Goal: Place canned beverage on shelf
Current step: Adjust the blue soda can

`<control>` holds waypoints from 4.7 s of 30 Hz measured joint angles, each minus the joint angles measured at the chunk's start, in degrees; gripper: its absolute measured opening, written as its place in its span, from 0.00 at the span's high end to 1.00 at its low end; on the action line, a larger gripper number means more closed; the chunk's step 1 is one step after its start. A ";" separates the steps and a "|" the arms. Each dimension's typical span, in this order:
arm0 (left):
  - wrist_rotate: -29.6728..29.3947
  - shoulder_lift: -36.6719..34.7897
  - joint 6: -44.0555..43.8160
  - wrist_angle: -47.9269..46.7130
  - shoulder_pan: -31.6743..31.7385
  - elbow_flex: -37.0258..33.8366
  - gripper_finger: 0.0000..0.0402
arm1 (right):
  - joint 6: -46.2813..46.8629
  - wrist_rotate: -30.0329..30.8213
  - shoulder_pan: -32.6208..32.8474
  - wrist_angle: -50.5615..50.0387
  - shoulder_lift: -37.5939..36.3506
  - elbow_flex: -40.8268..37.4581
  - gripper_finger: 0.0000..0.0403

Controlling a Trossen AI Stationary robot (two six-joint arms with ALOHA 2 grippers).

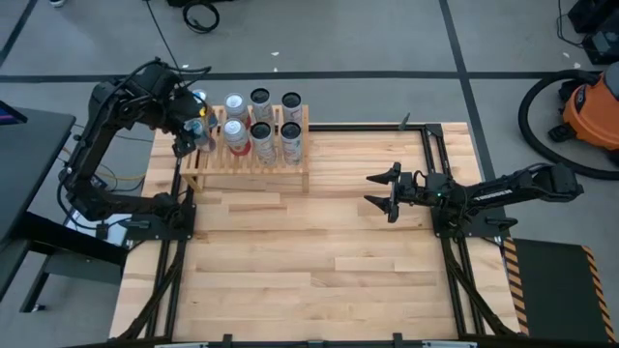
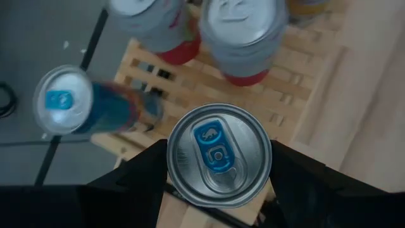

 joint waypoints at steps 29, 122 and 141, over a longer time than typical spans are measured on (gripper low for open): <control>0.47 0.00 9.31 0.35 2.96 -0.10 0.37 | 0.00 -0.01 0.00 0.00 0.00 0.00 0.21; 4.12 -0.37 1.63 1.35 7.10 -5.67 0.37 | -0.01 0.00 0.00 0.00 0.01 0.00 0.21; 4.07 -0.39 1.79 2.18 7.10 -5.65 0.37 | 0.00 0.00 0.00 0.00 0.00 0.00 0.21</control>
